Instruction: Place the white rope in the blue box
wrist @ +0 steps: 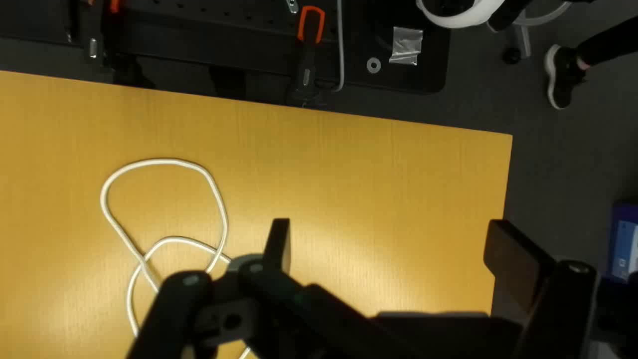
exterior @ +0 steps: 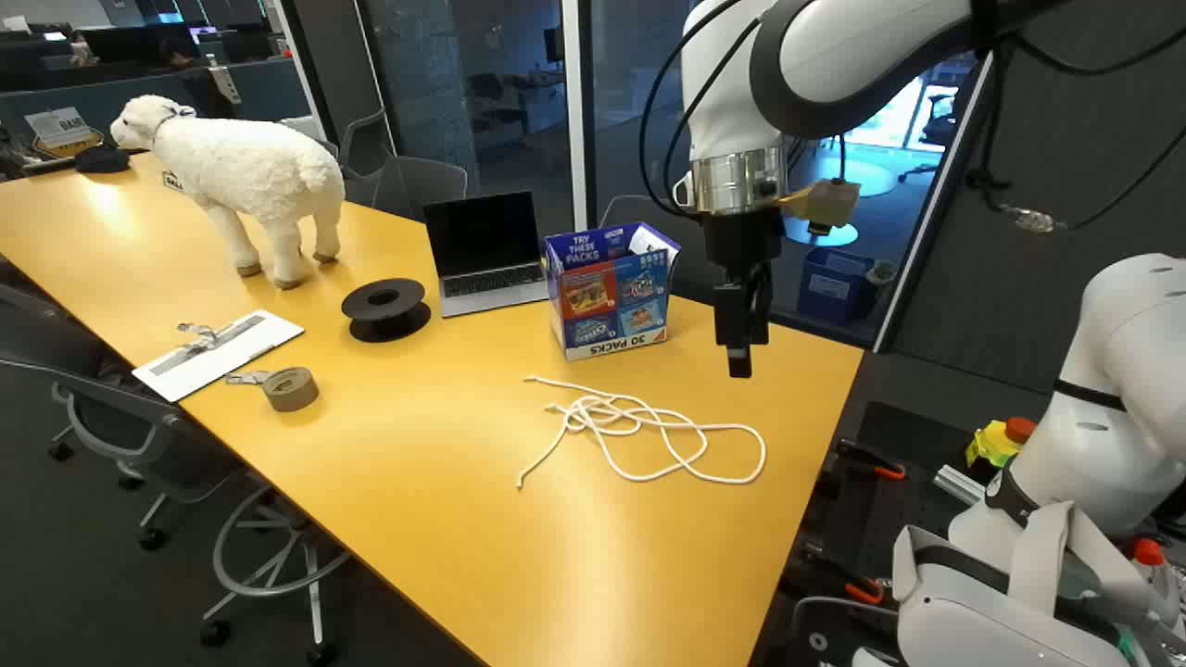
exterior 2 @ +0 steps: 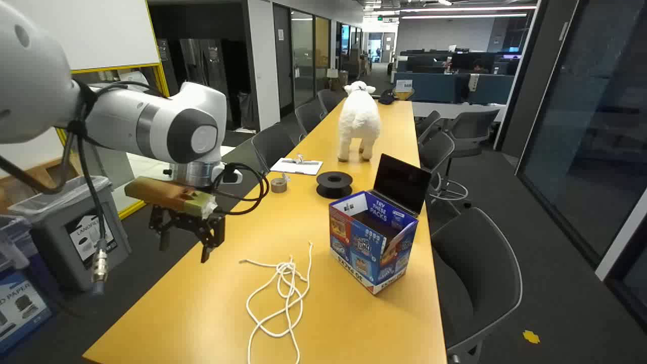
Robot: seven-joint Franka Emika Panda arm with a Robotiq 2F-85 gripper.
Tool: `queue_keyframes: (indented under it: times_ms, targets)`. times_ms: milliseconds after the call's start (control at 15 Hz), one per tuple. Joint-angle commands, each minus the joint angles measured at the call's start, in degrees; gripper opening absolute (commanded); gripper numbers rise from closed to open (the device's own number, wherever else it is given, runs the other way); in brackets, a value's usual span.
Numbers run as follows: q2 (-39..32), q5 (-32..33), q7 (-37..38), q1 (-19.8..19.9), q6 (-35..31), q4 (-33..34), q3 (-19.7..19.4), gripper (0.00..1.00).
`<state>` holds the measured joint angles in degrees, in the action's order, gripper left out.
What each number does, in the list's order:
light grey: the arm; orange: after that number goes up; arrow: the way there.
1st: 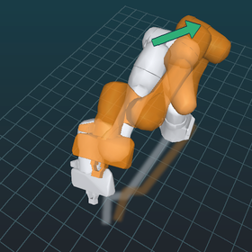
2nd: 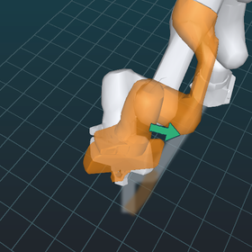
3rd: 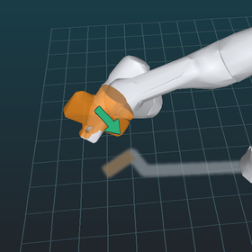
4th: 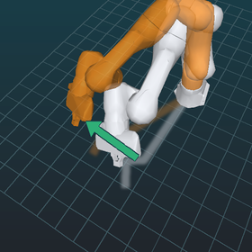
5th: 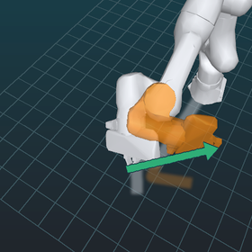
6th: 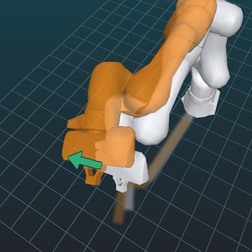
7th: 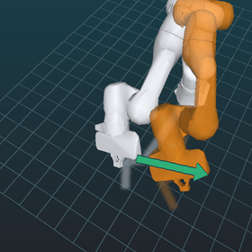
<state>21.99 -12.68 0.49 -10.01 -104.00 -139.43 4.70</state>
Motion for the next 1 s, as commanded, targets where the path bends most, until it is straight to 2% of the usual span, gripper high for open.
queue_keyframes:
  times_ms: [0, 400, 533, 800, 933]
  targets:
    - [0.02, -0.21, -0.22, 0.79, 0.23, 0.30, 0.70, 1.00]
    - [0.04, -0.22, -0.23, 0.79, 0.13, 0.49, 0.70, 1.00]
    - [-1.12, 0.03, -1.31, 0.19, -4.63, -1.24, 1.60, 1.00]
    - [-4.59, 0.84, -4.15, -0.98, -22.96, -5.60, 3.86, 1.00]
    - [-8.67, 1.28, -6.47, -1.50, -32.14, -6.42, 4.39, 1.00]
